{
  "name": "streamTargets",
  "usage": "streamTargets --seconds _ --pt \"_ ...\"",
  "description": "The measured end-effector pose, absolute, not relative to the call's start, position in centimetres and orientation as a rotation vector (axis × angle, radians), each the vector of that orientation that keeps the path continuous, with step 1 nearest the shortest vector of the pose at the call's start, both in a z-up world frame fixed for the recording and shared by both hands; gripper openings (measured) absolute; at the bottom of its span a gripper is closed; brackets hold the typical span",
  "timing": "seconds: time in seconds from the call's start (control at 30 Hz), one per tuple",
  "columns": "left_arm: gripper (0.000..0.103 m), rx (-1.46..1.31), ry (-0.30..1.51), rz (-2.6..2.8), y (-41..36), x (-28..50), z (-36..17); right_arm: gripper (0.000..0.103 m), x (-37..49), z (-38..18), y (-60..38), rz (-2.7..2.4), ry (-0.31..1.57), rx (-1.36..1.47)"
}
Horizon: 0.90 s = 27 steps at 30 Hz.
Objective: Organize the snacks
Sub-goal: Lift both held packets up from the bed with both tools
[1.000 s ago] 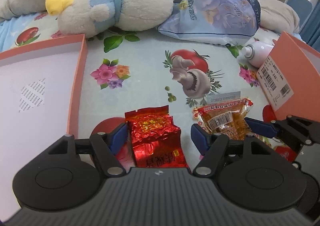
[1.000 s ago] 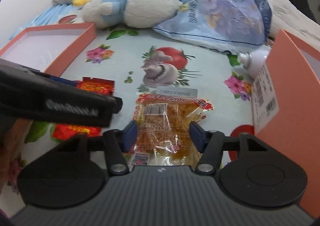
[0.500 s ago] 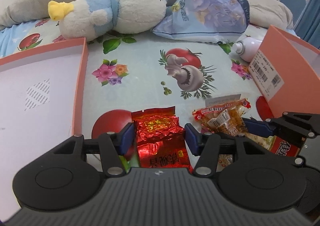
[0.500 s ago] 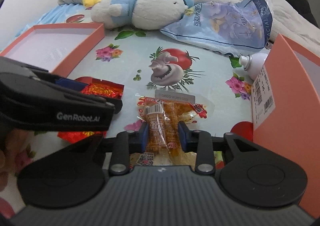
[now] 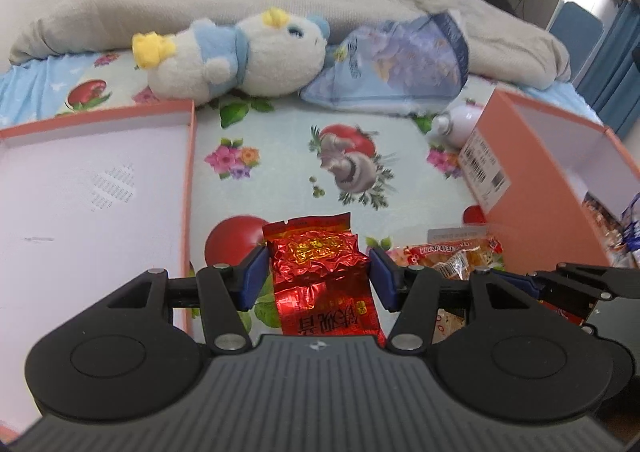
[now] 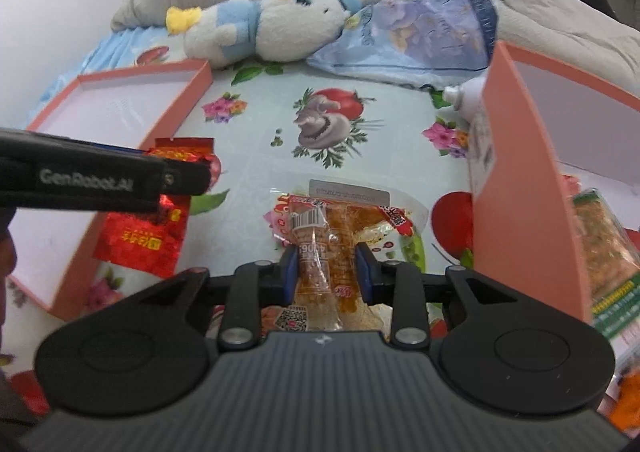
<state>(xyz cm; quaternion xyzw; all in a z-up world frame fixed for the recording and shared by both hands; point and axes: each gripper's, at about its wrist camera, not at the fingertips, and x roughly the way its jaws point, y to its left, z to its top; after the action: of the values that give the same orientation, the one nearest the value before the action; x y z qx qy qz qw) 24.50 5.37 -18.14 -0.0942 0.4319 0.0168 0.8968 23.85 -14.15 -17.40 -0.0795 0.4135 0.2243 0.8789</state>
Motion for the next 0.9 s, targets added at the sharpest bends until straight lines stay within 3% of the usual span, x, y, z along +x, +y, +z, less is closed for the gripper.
streamTargets --seconds 0.57,0.9 --pt "0.061 -0.262 0.796 -0.021 2.4 18.4 -9.2 0.033 18.7 -9.9 -17.8 0.455 0.809 -0.038" --pt "0.061 -0.274 0.758 -0.065 -0.1 19.1 -4.3 0.033 18.7 -4.0 -20.3 0.404 0.715 -0.060"
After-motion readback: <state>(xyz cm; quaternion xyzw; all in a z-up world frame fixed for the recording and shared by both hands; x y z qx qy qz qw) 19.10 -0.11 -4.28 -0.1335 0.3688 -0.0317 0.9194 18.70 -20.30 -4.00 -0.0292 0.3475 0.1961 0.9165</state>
